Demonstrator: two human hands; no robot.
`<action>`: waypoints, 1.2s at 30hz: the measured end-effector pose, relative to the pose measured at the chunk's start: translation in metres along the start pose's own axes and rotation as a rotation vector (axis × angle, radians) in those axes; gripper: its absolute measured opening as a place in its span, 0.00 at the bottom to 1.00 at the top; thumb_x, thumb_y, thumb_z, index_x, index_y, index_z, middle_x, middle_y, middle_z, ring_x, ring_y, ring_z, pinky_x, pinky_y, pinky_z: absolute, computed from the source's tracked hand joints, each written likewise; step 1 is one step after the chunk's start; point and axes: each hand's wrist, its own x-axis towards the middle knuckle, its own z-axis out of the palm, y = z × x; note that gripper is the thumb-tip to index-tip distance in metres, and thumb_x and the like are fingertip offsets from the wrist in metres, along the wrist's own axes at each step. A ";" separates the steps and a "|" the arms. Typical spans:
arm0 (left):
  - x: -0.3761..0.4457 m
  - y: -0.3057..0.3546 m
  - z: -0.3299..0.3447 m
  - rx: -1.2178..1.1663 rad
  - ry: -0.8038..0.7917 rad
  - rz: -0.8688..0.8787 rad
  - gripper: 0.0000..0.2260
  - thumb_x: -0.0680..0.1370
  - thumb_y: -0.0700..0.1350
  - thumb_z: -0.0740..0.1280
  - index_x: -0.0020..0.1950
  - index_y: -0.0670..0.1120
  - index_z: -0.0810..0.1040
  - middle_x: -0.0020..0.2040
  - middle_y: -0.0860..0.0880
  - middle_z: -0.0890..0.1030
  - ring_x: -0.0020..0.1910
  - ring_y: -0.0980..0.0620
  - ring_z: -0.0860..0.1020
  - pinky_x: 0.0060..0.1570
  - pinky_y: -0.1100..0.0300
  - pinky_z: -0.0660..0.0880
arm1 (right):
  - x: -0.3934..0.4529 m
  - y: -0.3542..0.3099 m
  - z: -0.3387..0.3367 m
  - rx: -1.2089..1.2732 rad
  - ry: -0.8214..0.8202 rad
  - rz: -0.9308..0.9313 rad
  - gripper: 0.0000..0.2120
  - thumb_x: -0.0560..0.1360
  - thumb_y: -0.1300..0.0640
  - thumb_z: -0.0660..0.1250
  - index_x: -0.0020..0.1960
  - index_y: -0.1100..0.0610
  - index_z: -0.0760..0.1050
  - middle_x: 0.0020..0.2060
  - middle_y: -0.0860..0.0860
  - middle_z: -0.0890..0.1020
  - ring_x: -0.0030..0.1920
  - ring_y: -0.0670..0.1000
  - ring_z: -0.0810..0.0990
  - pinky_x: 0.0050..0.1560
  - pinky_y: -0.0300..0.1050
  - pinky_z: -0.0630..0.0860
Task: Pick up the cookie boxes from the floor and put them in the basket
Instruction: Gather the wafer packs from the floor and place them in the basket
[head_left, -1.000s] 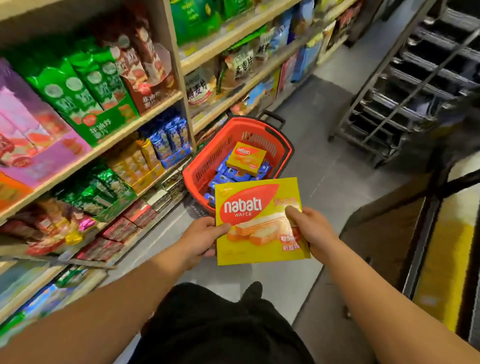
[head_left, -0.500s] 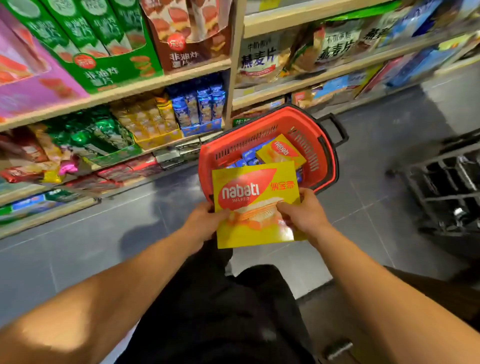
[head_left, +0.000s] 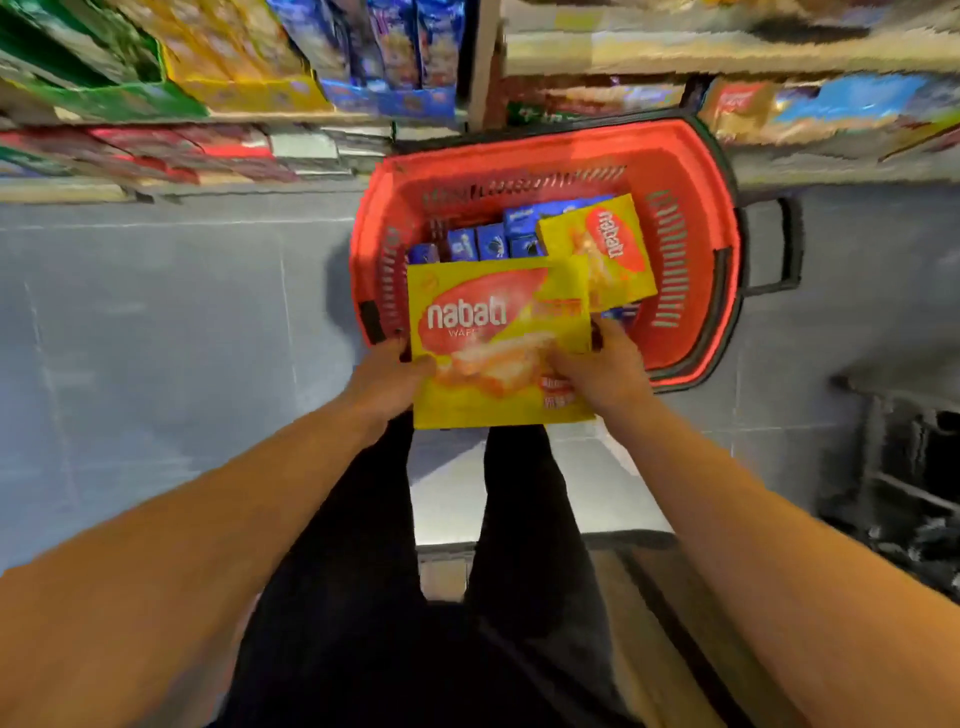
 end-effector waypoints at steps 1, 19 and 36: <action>0.016 -0.005 0.008 -0.009 0.017 -0.001 0.20 0.66 0.51 0.66 0.57 0.53 0.81 0.52 0.51 0.84 0.50 0.49 0.82 0.54 0.46 0.79 | 0.018 0.005 0.002 -0.009 -0.017 -0.006 0.26 0.69 0.57 0.76 0.65 0.56 0.74 0.49 0.47 0.81 0.47 0.48 0.80 0.47 0.39 0.77; 0.251 -0.043 0.066 -0.108 0.325 0.065 0.16 0.71 0.44 0.70 0.58 0.50 0.78 0.48 0.58 0.80 0.48 0.57 0.79 0.50 0.58 0.78 | 0.268 0.062 0.111 -0.229 -0.140 -0.068 0.18 0.73 0.62 0.71 0.59 0.53 0.70 0.43 0.39 0.77 0.40 0.34 0.75 0.38 0.29 0.73; -0.016 0.005 -0.018 0.416 0.137 0.311 0.16 0.76 0.48 0.68 0.64 0.50 0.76 0.61 0.47 0.80 0.59 0.44 0.78 0.55 0.57 0.72 | 0.007 -0.009 0.017 -0.950 -0.270 -0.299 0.31 0.74 0.52 0.69 0.73 0.59 0.64 0.68 0.59 0.70 0.67 0.62 0.71 0.63 0.53 0.70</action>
